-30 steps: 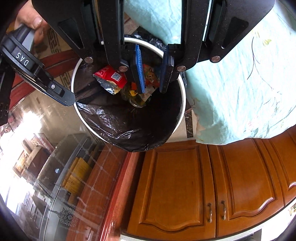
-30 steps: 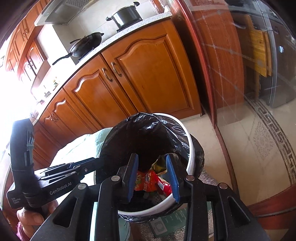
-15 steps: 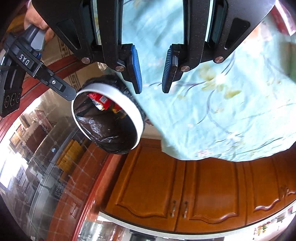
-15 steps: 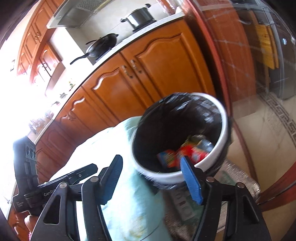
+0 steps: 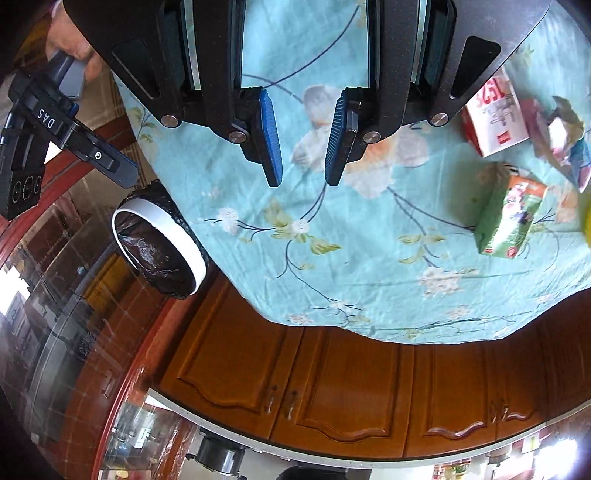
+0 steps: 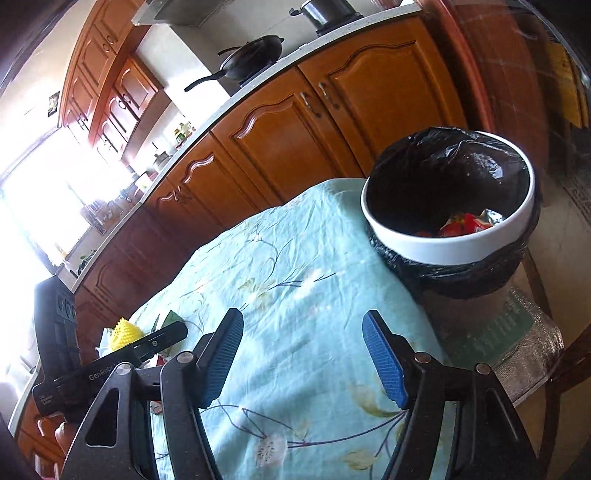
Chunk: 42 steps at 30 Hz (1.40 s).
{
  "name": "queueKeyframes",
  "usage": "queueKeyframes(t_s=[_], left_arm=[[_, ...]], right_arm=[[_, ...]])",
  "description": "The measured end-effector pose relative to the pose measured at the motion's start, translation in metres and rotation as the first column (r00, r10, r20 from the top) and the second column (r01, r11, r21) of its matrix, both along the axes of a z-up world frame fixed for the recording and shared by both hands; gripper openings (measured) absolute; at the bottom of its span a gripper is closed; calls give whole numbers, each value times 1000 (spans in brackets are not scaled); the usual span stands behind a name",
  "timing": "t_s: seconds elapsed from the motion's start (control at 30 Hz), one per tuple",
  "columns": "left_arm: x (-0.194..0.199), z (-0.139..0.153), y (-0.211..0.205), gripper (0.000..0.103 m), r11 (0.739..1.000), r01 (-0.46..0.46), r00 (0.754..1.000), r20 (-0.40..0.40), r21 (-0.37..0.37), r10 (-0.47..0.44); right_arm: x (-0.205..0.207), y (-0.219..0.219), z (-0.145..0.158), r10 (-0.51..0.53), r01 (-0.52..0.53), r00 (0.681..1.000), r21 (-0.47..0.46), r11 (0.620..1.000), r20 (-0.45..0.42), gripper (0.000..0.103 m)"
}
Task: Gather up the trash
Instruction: 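Grasp the crumpled blue-white paper with the left tool while the right tool grasps the white milk carton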
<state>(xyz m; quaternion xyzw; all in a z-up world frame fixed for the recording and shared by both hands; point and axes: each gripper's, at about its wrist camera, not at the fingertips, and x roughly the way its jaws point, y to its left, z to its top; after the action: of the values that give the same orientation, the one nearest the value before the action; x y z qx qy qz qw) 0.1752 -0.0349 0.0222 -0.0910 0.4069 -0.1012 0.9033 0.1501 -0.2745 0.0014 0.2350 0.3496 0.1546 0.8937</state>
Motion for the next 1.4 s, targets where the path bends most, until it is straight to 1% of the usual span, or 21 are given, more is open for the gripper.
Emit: queueKeyframes(t_s=[0.1, 0.33, 0.47, 0.57, 0.67, 0.8, 0.9, 0.97, 1.07, 1.13, 1.23, 1.33, 1.4], left_arm=[[-17, -1, 20, 23, 1000, -25, 1000, 9, 14, 25], [-45, -7, 68, 23, 995, -101, 995, -4, 3, 101], [-64, -3, 90, 23, 990, -140, 990, 8, 2, 140], [-79, 0, 107, 23, 986, -169, 985, 24, 4, 169], [-91, 2, 125, 26, 980, -201, 979, 29, 2, 201], [-102, 2, 152, 28, 966, -260, 965, 38, 11, 259], [-106, -1, 174, 35, 953, -304, 952, 38, 15, 303], [-106, -4, 186, 36, 947, -322, 946, 32, 15, 321], [-100, -10, 197, 37, 950, -312, 950, 12, 22, 311], [-95, -15, 200, 40, 956, -292, 956, -2, 33, 292], [-89, -19, 204, 42, 965, -259, 965, -20, 45, 260], [-83, -20, 203, 45, 978, -208, 978, -27, 26, 208], [-77, -18, 201, 49, 983, -178, 984, -16, 41, 178]], right_arm=[[-4, 17, 0, 35, -35, 999, -3, 999, -3, 70], [-11, 58, 1, 124, -124, 992, -22, 992, -3, 70], [-14, 87, -1, 182, -182, 983, -28, 983, -11, 70], [-19, 111, -2, 234, -234, 972, -40, 971, -17, 70], [-24, 136, -2, 284, -285, 959, -55, 957, -21, 70], [-31, 165, -2, 347, -348, 938, -76, 935, -24, 70], [-35, 186, -1, 388, -388, 921, -94, 917, -25, 70], [-37, 200, 0, 412, -412, 911, -110, 904, -23, 70], [-40, 222, 1, 447, -445, 894, -140, 884, -21, 71], [-40, 234, -1, 469, -465, 883, -163, 870, -20, 71], [-37, 250, -5, 488, -483, 873, -193, 854, -29, 71], [-32, 261, -12, 491, -488, 870, -221, 844, -47, 71], [-27, 265, -16, 492, -491, 869, -235, 839, -58, 71]])
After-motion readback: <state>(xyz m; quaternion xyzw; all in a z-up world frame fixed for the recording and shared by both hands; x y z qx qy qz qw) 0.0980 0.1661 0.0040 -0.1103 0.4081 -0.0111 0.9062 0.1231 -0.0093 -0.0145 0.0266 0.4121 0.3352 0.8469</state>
